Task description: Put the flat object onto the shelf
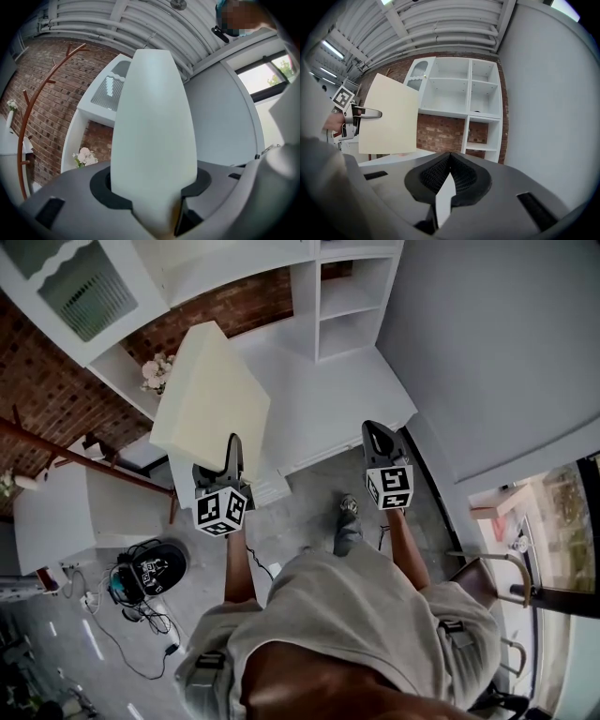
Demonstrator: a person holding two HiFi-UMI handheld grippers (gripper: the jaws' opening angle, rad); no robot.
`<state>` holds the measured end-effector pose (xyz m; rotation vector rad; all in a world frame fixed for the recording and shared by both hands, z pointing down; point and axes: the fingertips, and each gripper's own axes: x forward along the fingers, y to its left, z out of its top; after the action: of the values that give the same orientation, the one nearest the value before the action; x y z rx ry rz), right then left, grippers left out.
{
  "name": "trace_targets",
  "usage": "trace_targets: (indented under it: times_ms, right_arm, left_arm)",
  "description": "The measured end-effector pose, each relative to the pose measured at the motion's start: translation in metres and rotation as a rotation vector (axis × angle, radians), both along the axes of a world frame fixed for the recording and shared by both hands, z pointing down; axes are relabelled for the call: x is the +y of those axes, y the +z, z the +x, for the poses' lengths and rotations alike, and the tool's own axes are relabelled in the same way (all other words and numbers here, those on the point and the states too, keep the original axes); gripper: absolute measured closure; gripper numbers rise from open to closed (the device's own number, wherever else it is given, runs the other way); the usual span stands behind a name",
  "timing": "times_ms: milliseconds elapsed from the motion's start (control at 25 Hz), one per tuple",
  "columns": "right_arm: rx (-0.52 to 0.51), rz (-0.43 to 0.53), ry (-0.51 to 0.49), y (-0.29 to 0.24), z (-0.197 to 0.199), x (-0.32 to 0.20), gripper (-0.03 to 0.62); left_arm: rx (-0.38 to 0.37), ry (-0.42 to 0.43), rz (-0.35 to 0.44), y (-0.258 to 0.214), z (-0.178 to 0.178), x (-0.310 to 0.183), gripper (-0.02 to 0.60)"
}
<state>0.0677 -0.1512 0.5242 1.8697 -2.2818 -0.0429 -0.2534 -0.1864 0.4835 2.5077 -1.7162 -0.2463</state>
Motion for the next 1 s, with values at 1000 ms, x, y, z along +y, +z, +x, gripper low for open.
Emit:
trace_targets:
  times_ms: [1000]
  right_arm:
    - [-0.061,-0.007,-0.192,-0.005,0.086,-0.187,0.566]
  left_arm:
    - [-0.076,-0.213,0.022,-0.039,0.077,-0.121,0.318]
